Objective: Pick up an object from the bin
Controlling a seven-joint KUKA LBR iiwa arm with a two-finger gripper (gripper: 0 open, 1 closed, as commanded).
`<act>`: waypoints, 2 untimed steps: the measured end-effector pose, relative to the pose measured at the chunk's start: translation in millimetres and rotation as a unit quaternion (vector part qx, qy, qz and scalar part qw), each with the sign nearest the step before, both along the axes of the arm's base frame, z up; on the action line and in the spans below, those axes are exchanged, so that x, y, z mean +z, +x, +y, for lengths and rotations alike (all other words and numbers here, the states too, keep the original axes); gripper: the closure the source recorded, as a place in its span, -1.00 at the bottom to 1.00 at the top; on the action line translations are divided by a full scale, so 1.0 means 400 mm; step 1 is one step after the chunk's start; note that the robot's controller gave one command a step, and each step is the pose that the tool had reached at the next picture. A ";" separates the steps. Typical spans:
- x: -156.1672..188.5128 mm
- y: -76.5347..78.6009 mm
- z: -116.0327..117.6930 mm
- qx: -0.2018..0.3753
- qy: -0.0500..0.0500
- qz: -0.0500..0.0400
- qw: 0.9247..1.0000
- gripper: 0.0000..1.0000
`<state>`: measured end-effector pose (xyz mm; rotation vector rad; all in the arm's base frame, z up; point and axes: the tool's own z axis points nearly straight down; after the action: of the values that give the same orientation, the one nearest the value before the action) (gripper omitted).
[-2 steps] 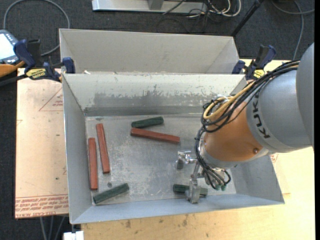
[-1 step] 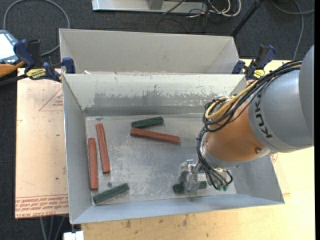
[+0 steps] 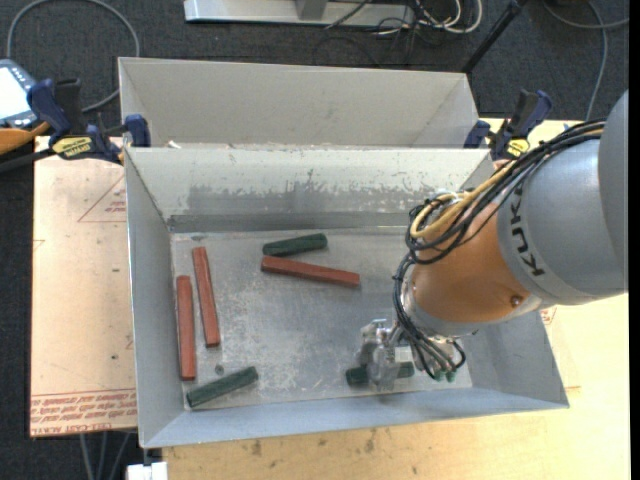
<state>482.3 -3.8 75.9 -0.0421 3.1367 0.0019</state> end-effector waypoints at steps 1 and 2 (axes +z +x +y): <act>0.000 0.000 0.000 0.000 0.000 0.000 1.000 1.00; 0.000 0.000 0.000 0.000 0.000 0.000 1.000 1.00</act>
Offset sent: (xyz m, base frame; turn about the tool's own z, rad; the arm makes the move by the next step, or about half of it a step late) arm 0.0000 0.0000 0.0000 0.0000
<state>482.3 -3.8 75.9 -0.0425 3.1367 0.0016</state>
